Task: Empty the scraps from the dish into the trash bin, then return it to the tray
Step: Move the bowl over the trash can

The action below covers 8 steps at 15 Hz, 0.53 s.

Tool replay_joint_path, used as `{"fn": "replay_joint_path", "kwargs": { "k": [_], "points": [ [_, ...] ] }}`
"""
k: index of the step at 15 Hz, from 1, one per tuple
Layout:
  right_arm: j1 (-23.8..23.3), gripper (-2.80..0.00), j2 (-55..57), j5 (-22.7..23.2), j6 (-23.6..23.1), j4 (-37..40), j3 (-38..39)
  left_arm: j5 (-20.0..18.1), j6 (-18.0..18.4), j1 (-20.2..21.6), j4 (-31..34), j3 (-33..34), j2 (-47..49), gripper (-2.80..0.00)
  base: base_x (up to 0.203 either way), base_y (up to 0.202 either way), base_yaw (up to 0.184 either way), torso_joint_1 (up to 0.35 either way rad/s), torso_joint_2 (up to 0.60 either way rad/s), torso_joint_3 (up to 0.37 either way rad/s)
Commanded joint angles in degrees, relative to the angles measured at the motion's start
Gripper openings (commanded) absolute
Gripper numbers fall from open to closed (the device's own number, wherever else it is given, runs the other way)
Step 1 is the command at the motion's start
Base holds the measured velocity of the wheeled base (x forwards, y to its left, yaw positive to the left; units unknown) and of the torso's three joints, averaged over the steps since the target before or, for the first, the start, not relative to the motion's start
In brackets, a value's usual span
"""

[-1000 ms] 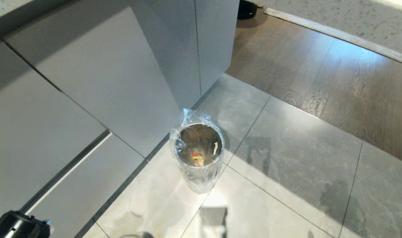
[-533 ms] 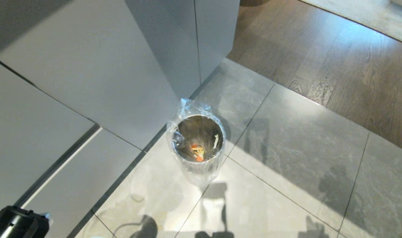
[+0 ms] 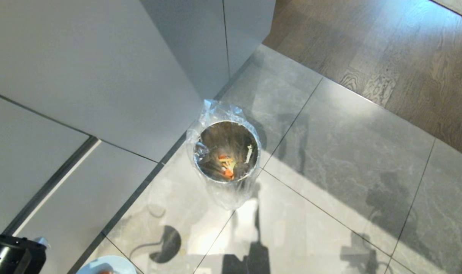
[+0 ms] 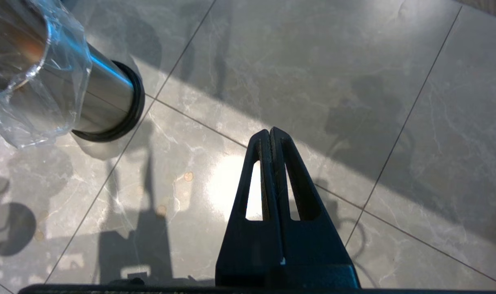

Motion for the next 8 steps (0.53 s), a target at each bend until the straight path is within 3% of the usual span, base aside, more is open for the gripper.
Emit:
{"fn": "replay_joint_path", "kwargs": {
  "k": [1, 8],
  "points": [
    [0.01, -2.80, 0.06, -0.02, 0.04, 0.00, 0.00, 0.11, -0.32, -0.01, 0.03, 1.29, -3.91, -2.80, 0.000, 0.000, 0.000, 0.007, 0.00, -0.190],
    [0.01, -2.80, -0.02, -0.02, 0.05, 0.00, 0.00, 0.21, -0.17, -0.02, 0.03, 3.00, -6.90, -2.80, 0.000, 0.000, 0.000, 0.001, 0.00, -0.197]
  ]
}}
